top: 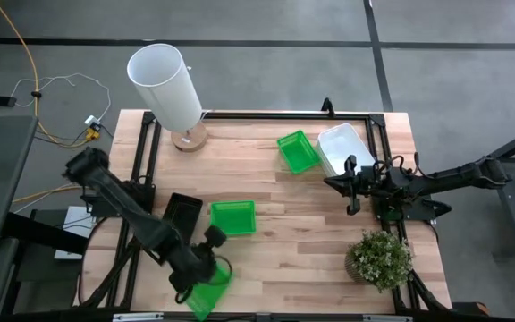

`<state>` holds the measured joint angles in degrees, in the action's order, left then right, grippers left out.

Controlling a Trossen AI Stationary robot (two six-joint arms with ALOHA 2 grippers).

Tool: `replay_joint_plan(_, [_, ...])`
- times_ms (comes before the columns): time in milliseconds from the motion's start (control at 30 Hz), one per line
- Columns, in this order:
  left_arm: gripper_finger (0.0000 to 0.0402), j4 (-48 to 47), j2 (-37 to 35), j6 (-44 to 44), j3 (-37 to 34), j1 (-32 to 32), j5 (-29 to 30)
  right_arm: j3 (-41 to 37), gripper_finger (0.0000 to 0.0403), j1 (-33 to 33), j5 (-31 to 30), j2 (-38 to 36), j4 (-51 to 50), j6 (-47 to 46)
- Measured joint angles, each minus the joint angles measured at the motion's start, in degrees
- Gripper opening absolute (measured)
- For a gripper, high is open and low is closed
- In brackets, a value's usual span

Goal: Stack baskets by color
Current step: Stack the bottom green bin into the middle green bin

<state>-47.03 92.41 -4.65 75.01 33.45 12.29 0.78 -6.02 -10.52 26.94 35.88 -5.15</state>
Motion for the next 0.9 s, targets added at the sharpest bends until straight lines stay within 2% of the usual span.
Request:
replay_joint_plan(233, [0.0,0.38,-11.59,4.93,0.25,-5.69,8.73,0.0,0.0,-0.02,0.01,0.02,-0.11,-0.03])
replay_joint_plan(400, [0.0,-2.05,-14.11,-4.83,0.3,-11.38,9.56,0.0,0.0,-0.02,0.0,0.02,-0.11,-0.35])
replay_joint_plan(500, [0.0,-7.17,-13.11,-12.08,2.72,-16.55,8.66,0.0,0.0,-0.01,0.0,0.02,-0.1,-0.42])
replay_joint_plan(667, [0.0,-12.76,-7.15,-22.8,9.59,-25.08,3.83,0.02,0.0,0.0,-0.37,0.0,-0.46,-0.26])
replay_joint_plan(767, [0.0,-16.31,-3.03,-30.07,12.81,-28.37,1.2,0.02,0.0,0.0,-0.37,0.1,-0.94,-0.49])
replay_joint_plan(900, [0.0,-21.31,3.19,-41.66,15.4,-29.52,-1.6,0.02,0.0,0.0,-0.35,0.33,-1.73,-1.66])
